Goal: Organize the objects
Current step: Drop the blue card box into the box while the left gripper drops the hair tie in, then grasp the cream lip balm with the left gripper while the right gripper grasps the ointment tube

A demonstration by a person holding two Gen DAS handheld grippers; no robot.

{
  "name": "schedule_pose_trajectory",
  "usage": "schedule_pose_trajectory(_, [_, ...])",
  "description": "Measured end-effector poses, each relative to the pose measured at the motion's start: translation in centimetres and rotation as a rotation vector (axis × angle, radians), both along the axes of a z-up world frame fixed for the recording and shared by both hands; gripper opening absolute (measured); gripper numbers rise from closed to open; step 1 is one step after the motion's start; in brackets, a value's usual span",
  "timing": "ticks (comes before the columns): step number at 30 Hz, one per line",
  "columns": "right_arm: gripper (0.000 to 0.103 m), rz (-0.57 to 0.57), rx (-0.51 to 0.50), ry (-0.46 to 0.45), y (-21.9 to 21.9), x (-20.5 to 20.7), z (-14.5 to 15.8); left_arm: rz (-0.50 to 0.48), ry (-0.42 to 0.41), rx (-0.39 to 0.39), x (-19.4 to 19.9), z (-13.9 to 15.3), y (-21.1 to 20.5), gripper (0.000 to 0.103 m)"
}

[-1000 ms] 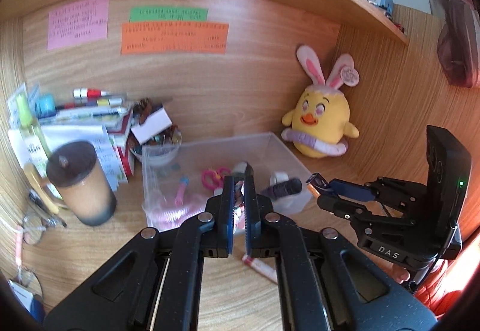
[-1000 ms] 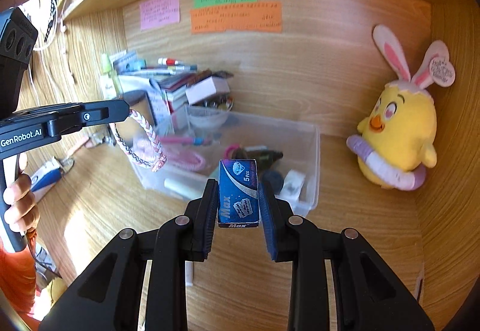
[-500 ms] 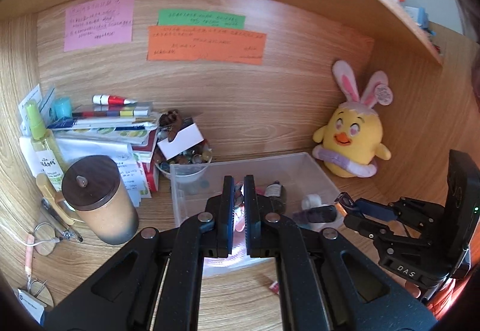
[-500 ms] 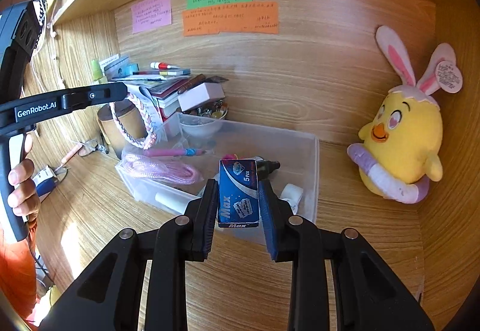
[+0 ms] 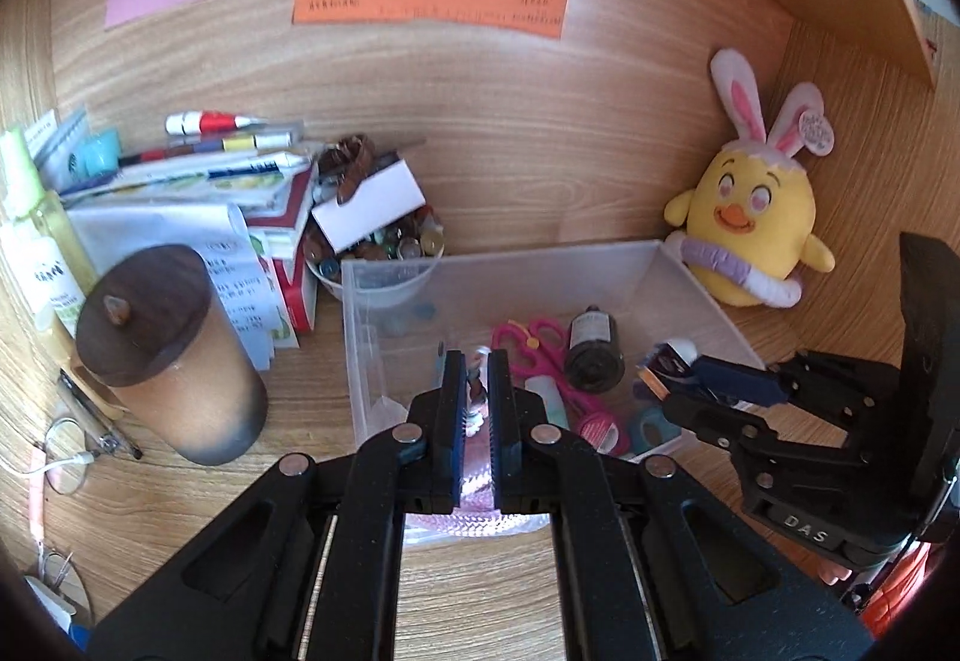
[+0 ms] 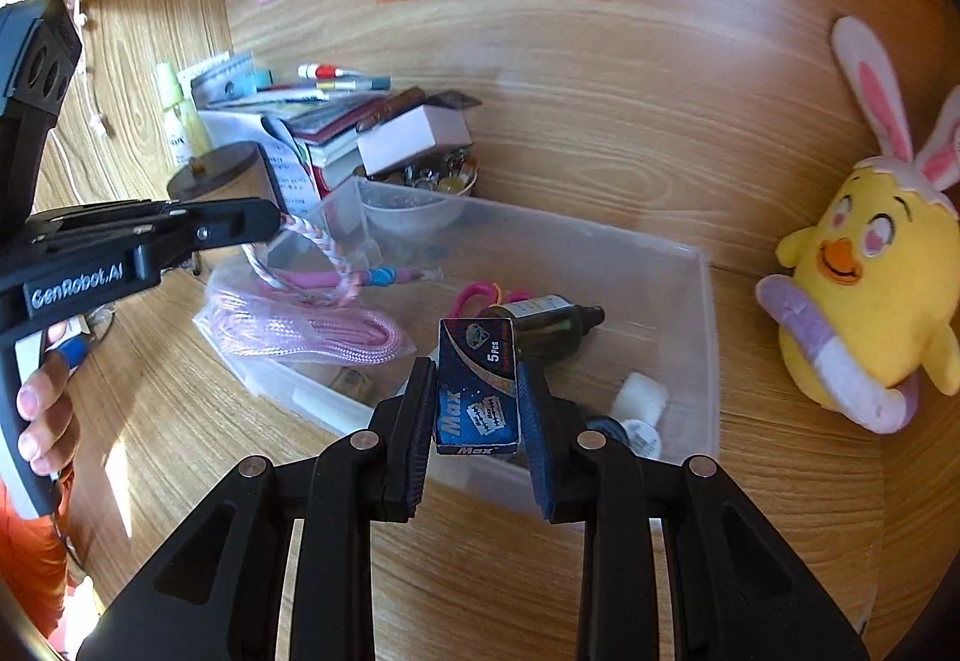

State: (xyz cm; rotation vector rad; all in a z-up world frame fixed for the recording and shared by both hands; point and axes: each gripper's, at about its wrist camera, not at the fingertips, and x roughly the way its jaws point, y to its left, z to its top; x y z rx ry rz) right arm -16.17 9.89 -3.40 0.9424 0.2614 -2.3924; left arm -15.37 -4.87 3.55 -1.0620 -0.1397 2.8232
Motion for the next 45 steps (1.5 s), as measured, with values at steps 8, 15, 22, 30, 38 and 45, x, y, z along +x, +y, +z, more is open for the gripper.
schedule_pose_trajectory(8, [0.025,0.008,0.04,-0.029,-1.8,-1.4,-1.6,-0.006,-0.015,-0.018,0.5,-0.6,0.2,0.019])
schedule_pose_trajectory(15, [0.032,0.022,0.047,-0.017,-1.8,-0.5,-1.0,0.0,0.019,-0.01,2.3,0.3,0.2,0.05])
schedule_pose_trajectory(22, [0.053,0.023,0.026,0.022,-0.1,1.9,0.4,0.024,0.049,-0.051,4.7,0.7,1.1,0.092])
schedule_pose_trajectory(30, [0.067,0.005,0.029,0.045,3.6,6.0,0.4,0.024,-0.044,-0.049,6.5,-2.0,2.4,0.097])
schedule_pose_trajectory(38, [0.068,-0.012,0.037,-0.024,6.9,9.8,-2.4,-0.056,-0.2,-0.016,6.4,-6.9,6.1,0.097])
schedule_pose_trajectory(45, [0.068,-0.003,0.021,-0.061,8.2,12.2,-4.1,-0.079,-0.282,0.009,5.6,-9.1,8.6,0.071])
